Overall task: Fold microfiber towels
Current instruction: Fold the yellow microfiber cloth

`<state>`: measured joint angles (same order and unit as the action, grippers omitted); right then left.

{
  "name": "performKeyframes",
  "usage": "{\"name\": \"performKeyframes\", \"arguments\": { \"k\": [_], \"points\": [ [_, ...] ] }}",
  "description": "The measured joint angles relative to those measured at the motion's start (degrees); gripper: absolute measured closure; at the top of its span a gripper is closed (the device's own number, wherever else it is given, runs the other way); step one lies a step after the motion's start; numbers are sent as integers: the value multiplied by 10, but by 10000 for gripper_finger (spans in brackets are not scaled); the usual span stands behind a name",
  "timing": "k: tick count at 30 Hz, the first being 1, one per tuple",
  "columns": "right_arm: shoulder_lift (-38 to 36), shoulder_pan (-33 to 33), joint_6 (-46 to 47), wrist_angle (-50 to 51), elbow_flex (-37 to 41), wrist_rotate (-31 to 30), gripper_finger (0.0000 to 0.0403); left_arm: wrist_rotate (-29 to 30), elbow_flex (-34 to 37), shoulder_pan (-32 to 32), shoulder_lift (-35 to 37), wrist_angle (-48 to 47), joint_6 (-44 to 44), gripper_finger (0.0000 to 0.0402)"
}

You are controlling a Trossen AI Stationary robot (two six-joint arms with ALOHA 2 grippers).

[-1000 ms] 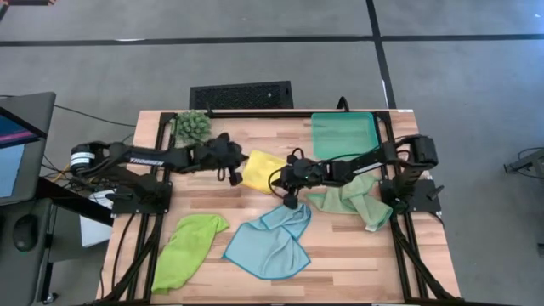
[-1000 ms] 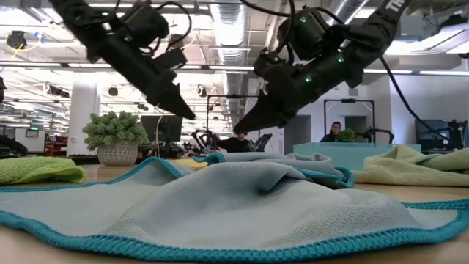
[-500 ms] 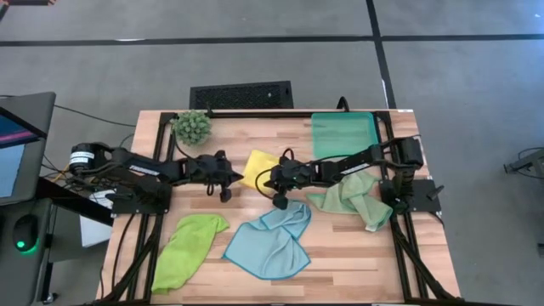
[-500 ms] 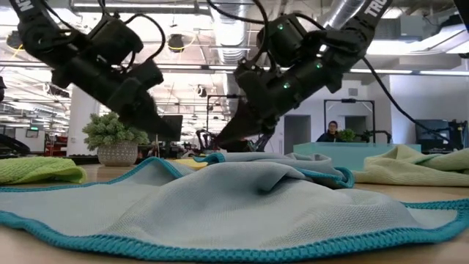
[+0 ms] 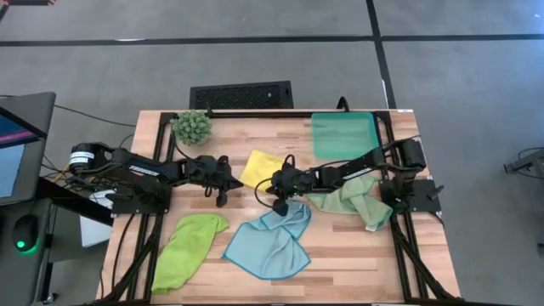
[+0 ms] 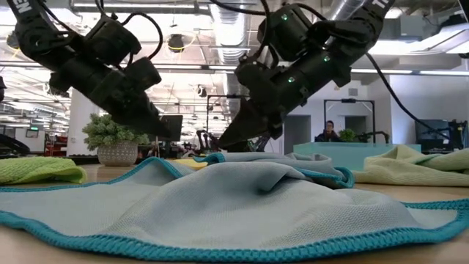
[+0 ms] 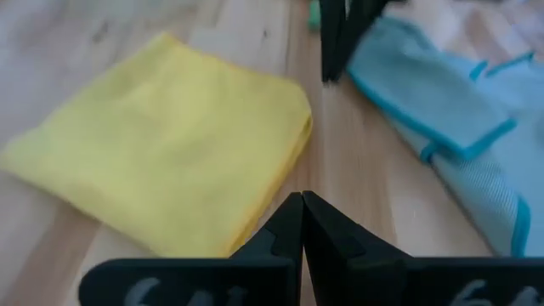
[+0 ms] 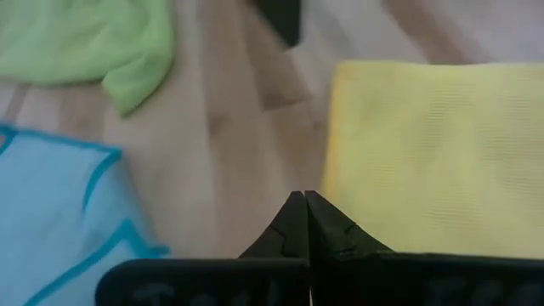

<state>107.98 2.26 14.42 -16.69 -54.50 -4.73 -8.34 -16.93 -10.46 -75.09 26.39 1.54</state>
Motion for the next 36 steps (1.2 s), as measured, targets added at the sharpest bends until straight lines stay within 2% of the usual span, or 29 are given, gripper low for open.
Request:
{"name": "performKeyframes", "arguments": {
  "k": [6, 10, 12, 17, 24, 36],
  "points": [
    [0, 7, 32, -30, 0, -33, 398, 24, 0, -1, 0, -28, -31, 401],
    [13, -1, 47, -28, 0, -50, 399, 37, -3, -16, -4, 34, -68, 401],
    [27, -10, 67, -24, 0, -48, 399, 34, -14, -29, -23, 38, -80, 401],
    [64, -16, 93, -40, 0, -50, 399, -15, -35, -62, -108, 41, -93, 401],
    [68, -16, 111, -44, 0, -59, 399, -29, -52, -81, -184, 53, -104, 402],
    [66, -12, 131, -9, -1, -46, 399, -25, -53, -78, -177, 36, -126, 401]
  ]
}}
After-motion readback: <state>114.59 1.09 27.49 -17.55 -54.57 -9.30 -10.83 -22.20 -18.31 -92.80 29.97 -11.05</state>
